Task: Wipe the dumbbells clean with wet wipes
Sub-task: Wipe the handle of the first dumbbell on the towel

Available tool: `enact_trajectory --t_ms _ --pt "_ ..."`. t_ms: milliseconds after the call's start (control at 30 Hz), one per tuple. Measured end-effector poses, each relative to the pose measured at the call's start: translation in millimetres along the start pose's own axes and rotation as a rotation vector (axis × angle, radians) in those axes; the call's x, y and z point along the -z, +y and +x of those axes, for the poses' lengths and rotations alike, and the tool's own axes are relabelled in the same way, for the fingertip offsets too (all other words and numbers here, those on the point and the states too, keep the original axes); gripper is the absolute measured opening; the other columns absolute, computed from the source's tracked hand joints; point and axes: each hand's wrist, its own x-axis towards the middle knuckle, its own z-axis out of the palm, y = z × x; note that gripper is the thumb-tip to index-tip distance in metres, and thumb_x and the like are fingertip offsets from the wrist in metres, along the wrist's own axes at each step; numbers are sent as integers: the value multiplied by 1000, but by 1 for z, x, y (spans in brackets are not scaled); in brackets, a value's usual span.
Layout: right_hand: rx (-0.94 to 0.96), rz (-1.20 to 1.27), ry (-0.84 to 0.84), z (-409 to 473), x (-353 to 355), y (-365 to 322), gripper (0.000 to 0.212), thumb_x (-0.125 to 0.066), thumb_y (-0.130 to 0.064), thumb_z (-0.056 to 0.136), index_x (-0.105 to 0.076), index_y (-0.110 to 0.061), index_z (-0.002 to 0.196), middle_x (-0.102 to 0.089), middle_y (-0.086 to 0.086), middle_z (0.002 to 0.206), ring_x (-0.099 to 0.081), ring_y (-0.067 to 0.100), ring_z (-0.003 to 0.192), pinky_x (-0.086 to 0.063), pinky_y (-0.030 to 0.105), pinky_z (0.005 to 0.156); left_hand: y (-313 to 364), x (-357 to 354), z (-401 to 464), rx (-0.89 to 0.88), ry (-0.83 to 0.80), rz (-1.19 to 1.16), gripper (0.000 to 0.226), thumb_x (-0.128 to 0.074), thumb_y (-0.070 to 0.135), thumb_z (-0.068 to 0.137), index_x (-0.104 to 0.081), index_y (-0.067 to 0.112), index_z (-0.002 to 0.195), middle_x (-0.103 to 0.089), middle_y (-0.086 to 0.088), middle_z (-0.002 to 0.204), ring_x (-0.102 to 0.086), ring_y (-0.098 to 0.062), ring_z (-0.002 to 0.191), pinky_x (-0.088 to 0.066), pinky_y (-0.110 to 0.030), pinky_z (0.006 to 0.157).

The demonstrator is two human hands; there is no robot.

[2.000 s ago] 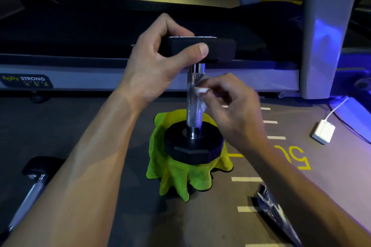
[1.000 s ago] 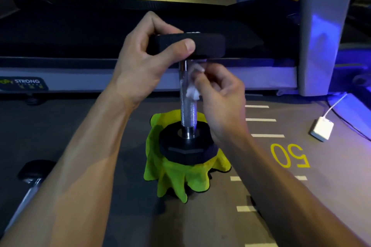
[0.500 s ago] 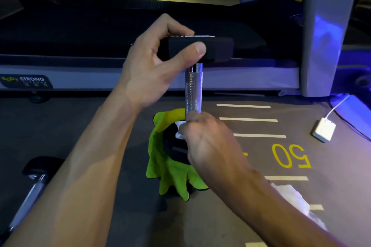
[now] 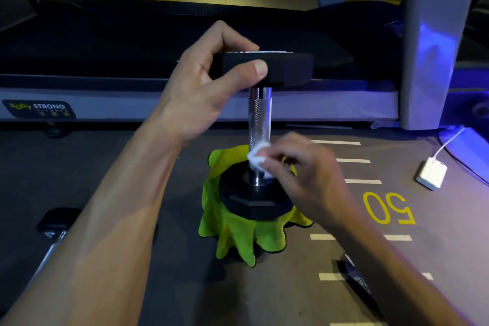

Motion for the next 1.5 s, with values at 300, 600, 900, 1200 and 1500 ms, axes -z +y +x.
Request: enact_trajectory --t_ms 300,600,900,1200,1500 --pt "25 -66 64 -11 -16 -1 14 -70 -7 91 -76 -18 98 -67 -5 92 -57 0 81 -42 15 73 -7 2 6 32 20 3 23 -72 40 85 -64 26 102 -68 -22 121 -63 -17 104 -51 -38 94" --pt "-107 163 411 24 -28 -13 9 -70 -9 96 -71 -10 105 -64 3 105 -64 9 94 -52 24 79 -8 0 9 62 29 10 21 -72 41 86 -65 29 102 -70 -18 122 -67 -27 111 -55 -47 98" --pt "-284 483 472 31 -32 -18 8 -74 -13 95 -73 -17 101 -73 4 102 -72 19 89 -61 39 82 -9 2 7 59 37 -20 21 -70 37 89 -62 24 102 -70 -8 112 -65 -17 102 -54 -34 92" --pt "-68 213 365 33 -20 -23 5 -75 -6 93 -72 -10 95 -58 4 97 -59 -2 76 -43 7 69 -8 -3 7 31 12 -20 22 -70 33 91 -61 20 106 -69 -18 120 -67 -21 105 -55 -27 88" --pt "-4 -191 -204 10 15 -7 6 -79 -22 87 -79 -27 90 -62 -18 87 -58 -2 76 -44 14 71 -5 -13 2 -46 83 196 21 -63 44 96 -62 29 110 -67 1 107 -62 -22 106 -53 -42 91"
